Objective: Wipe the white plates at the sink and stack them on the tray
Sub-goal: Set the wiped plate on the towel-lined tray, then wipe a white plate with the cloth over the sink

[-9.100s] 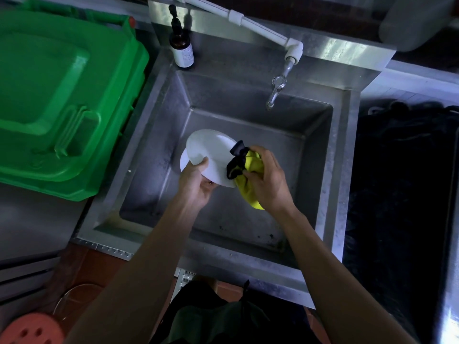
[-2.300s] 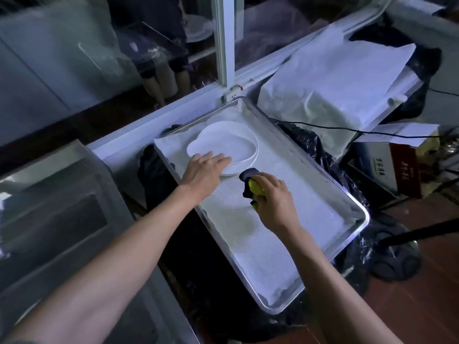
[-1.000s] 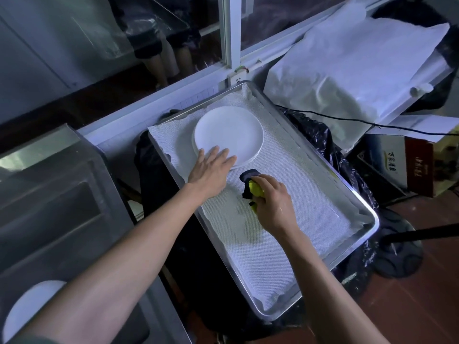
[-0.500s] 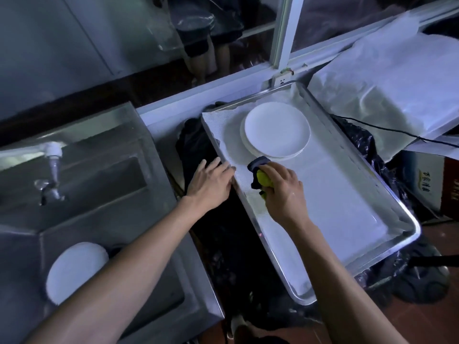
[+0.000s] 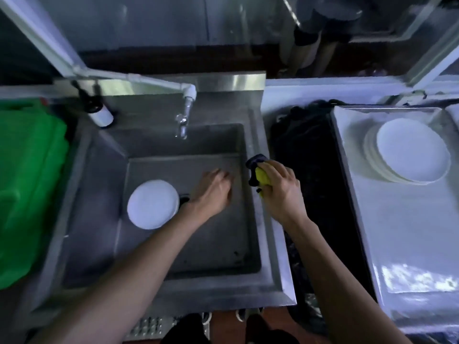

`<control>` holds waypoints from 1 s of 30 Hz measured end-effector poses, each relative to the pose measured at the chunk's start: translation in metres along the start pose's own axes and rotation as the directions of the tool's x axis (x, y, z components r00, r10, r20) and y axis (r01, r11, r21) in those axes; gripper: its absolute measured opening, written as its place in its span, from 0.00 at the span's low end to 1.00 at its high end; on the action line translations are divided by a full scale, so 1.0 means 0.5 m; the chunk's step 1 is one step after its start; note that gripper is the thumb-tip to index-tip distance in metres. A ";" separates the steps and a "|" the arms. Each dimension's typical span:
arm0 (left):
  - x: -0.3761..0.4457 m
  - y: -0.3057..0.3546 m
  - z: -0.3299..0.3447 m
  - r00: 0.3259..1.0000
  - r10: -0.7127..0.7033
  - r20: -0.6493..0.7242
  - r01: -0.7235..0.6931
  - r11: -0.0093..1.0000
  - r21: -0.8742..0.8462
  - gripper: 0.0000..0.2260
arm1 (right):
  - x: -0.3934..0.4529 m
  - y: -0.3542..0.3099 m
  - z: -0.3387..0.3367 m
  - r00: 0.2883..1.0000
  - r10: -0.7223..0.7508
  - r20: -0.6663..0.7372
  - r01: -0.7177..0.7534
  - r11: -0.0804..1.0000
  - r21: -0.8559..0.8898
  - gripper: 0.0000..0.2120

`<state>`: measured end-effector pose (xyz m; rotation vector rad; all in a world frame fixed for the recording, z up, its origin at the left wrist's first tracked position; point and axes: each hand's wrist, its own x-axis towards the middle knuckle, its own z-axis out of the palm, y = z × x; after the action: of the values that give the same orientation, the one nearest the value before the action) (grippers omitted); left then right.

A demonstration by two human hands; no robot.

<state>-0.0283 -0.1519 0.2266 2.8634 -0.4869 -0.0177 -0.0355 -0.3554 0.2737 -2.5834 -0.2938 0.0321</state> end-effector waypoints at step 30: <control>-0.406 -0.577 0.258 0.432 -0.839 0.330 0.883 0.319 -0.345 0.18 | 0.136 -0.331 0.624 0.835 -0.256 0.487 0.264 0.963 0.053 0.30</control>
<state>-0.1332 0.1495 0.0283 2.2398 0.9998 -0.3995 -0.0279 -0.0440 0.0937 -2.4901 -0.8342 0.5972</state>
